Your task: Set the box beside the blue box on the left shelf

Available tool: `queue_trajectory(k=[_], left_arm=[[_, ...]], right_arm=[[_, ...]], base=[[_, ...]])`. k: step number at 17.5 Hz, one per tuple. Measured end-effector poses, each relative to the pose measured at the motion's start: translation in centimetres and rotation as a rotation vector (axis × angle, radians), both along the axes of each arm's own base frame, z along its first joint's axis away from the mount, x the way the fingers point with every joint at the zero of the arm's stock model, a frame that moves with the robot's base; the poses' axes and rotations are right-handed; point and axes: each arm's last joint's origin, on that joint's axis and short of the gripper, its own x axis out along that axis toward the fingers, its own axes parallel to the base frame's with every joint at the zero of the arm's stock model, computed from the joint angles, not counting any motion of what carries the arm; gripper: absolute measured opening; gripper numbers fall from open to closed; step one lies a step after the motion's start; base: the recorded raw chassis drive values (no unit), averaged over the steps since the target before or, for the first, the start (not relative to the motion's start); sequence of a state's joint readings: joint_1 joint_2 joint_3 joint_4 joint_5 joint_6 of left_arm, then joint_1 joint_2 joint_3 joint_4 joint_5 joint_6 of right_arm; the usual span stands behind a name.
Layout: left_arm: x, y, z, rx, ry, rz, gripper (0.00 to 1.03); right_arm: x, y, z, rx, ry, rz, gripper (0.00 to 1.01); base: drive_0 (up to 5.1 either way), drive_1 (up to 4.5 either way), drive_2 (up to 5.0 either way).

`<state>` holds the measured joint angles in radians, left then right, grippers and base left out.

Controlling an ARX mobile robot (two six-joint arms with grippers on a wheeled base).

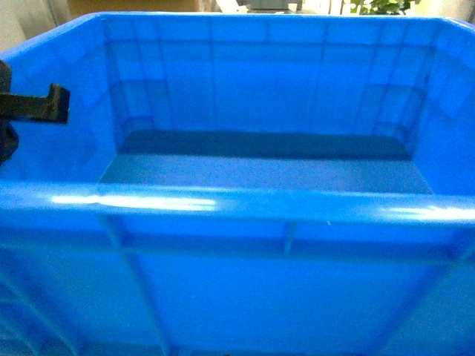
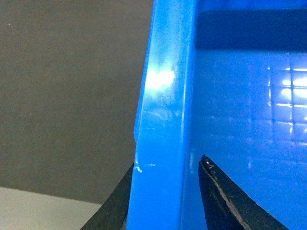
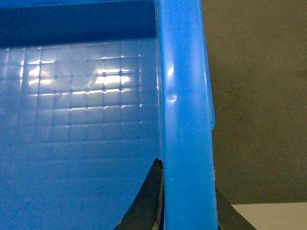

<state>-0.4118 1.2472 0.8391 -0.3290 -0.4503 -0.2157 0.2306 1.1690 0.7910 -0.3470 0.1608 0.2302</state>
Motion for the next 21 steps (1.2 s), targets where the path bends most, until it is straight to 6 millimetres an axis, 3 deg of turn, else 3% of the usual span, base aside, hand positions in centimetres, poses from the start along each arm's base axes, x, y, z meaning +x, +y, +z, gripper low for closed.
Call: queue_trajectory(k=[3,6,10,21], left_arm=[[-3.7,-0.1,-1.1,0.023,0.012,0.021,0.31],[-5.3,0.6,-1.2,0.029,-0.008,0.036,0.31],[-5.6,0.7,0.2,0.060,-0.142,0.034,0.31],[-5.7,0.7,0.1,0.075,-0.135,0.034,0.31]], right_arm=[[-3.2,0.4,-0.4,-0.038,-0.005,0.023,0.09],[-5.2,0.9,-0.1,-0.044,-0.036,0.022,0.09],[-5.6,1.1,1.0,-0.043,-0.131,0.004,0.09],[-5.6,1.1,1.0,-0.043,-0.123,0.007,0.09]], base=[[0.0,0.00,0.0],[0.0,0.00,0.0],[0.0,0.00,0.0],[0.0,0.00,0.0]])
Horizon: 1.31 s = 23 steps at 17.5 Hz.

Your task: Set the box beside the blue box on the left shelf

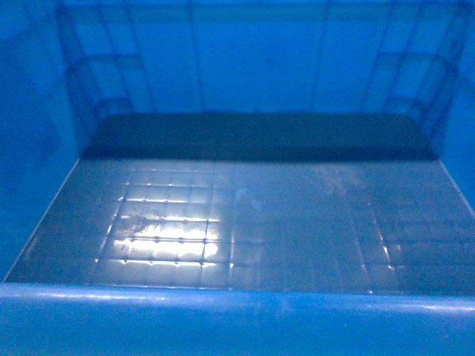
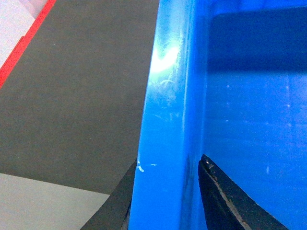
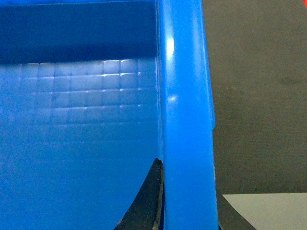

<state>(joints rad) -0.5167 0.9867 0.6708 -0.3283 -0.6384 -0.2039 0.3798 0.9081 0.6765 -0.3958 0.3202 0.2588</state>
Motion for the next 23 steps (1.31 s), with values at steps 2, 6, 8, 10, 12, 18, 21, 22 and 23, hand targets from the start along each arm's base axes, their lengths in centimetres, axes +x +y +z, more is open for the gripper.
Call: queue_trajectory(k=[2,6,8,10,12,18,21,22,23], left_arm=[[0.00,0.01,0.01,0.002,0.000,0.000,0.31],[0.00,0.01,0.01,0.002,0.000,0.000,0.31],[0.00,0.01,0.01,0.002,-0.001,0.000,0.31],[0.00,0.00,0.01,0.002,-0.001,0.000,0.31],[0.02,-0.01,0.01,0.001,-0.002,-0.001,0.31],[0.01,-0.01,-0.01,0.003,0.000,0.000,0.31],[0.01,-0.01,-0.01,0.003,0.000,0.000,0.31],[0.01,-0.01,-0.01,0.003,0.000,0.000,0.31],[0.01,-0.01,-0.01,0.003,0.000,0.000,0.31]], right_arm=[[0.00,0.01,0.00,0.000,0.000,0.001,0.09],[0.00,0.01,0.00,0.000,0.000,0.001,0.09],[0.00,0.01,0.00,0.000,0.001,0.001,0.09],[0.00,0.01,0.00,0.000,0.000,0.001,0.09],[-0.01,0.00,0.00,-0.001,0.001,0.000,0.09],[-0.01,0.00,-0.01,-0.001,0.001,0.000,0.09],[-0.01,0.00,-0.01,-0.001,0.001,0.000,0.09],[-0.01,0.00,-0.01,-0.001,0.001,0.000,0.09],[-0.01,0.00,-0.01,-0.001,0.001,0.000,0.09]], base=[[0.0,0.00,0.0],[0.0,0.00,0.0],[0.0,0.00,0.0],[0.0,0.00,0.0],[0.0,0.00,0.0],[-1.6,-1.62,-1.6],[-1.6,-1.61,-1.6],[-1.7,-1.67,-1.7],[-1.7,-1.67,-1.7]])
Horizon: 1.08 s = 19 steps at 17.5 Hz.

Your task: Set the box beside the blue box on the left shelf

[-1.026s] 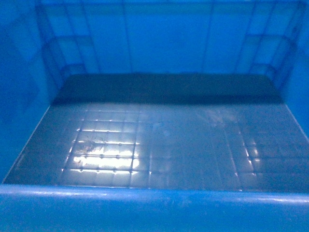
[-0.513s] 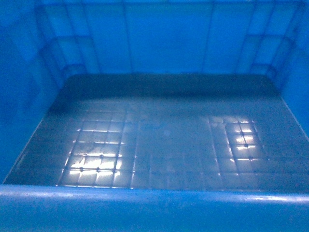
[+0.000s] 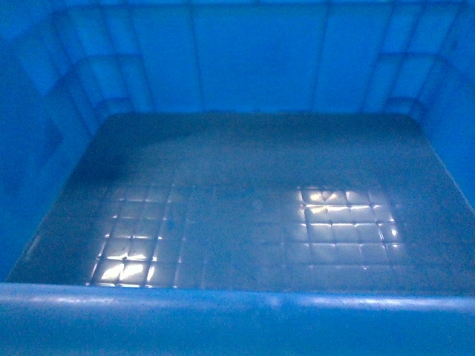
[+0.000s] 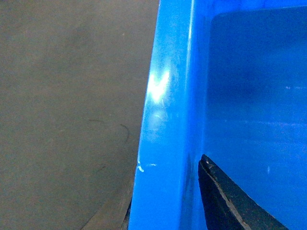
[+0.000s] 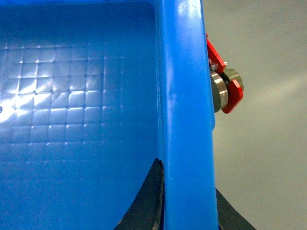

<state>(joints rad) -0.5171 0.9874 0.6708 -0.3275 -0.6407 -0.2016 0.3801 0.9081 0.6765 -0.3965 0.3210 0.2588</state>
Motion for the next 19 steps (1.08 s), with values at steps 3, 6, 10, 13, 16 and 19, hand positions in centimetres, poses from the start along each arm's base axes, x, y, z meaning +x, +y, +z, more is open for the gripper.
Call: queue_trajectory(k=[3,6,10,13,16,19], left_arm=[[0.00,0.00,0.00,0.000,0.000,0.000,0.31],[0.00,0.00,0.00,0.001,0.000,0.000,0.31],[0.00,0.00,0.00,0.001,0.000,0.000,0.31],[0.00,0.01,0.00,0.003,0.000,0.002,0.31],[0.01,-0.01,-0.02,0.002,0.000,0.001,0.31],[0.01,-0.01,-0.02,0.003,0.001,0.002,0.31]], right_arm=[[-0.01,0.00,0.01,0.000,0.000,0.000,0.09],[0.00,0.00,0.00,0.000,0.000,0.000,0.09],[0.00,0.00,0.00,0.000,0.000,0.001,0.09],[0.00,0.00,0.01,0.000,-0.001,0.001,0.09],[-0.01,0.00,0.01,0.000,0.000,0.000,0.09],[0.00,0.00,0.00,0.000,0.000,0.000,0.09]], base=[[-1.6,-1.55,-1.6],[-1.6,-1.59,-1.6],[-1.5,-1.47,-1.5],[-1.7,-1.65,-1.7],[-1.5,-1.54,-1.5],[-1.6,-1.56,-1.6]])
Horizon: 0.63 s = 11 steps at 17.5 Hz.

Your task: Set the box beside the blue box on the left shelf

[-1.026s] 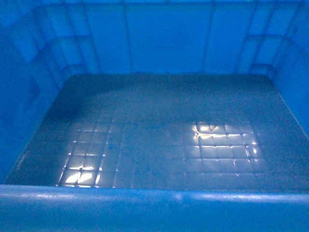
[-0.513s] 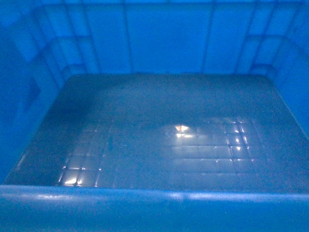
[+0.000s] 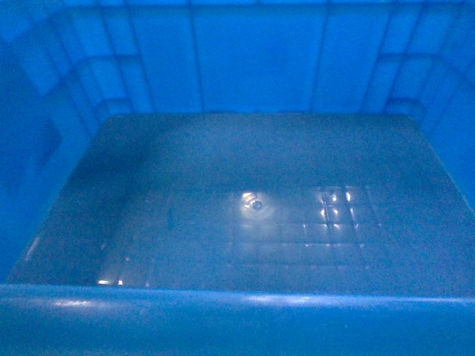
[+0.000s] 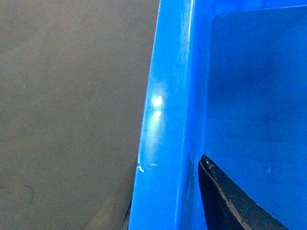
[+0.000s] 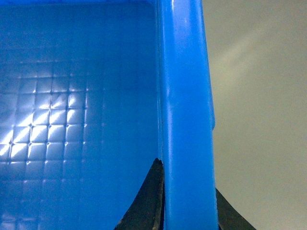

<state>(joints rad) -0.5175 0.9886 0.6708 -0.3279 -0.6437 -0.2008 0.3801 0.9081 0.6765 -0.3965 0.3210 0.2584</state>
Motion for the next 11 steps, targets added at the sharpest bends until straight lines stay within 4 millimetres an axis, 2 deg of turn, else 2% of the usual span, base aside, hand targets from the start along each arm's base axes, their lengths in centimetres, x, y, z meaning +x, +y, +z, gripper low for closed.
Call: queue_trajectory(k=[11], left_arm=[[0.00,0.00,0.00,0.000,0.000,0.000,0.31]], right_arm=[[0.00,0.00,0.00,0.000,0.000,0.000,0.09]], base=[[-1.6,-1.56,-1.6]])
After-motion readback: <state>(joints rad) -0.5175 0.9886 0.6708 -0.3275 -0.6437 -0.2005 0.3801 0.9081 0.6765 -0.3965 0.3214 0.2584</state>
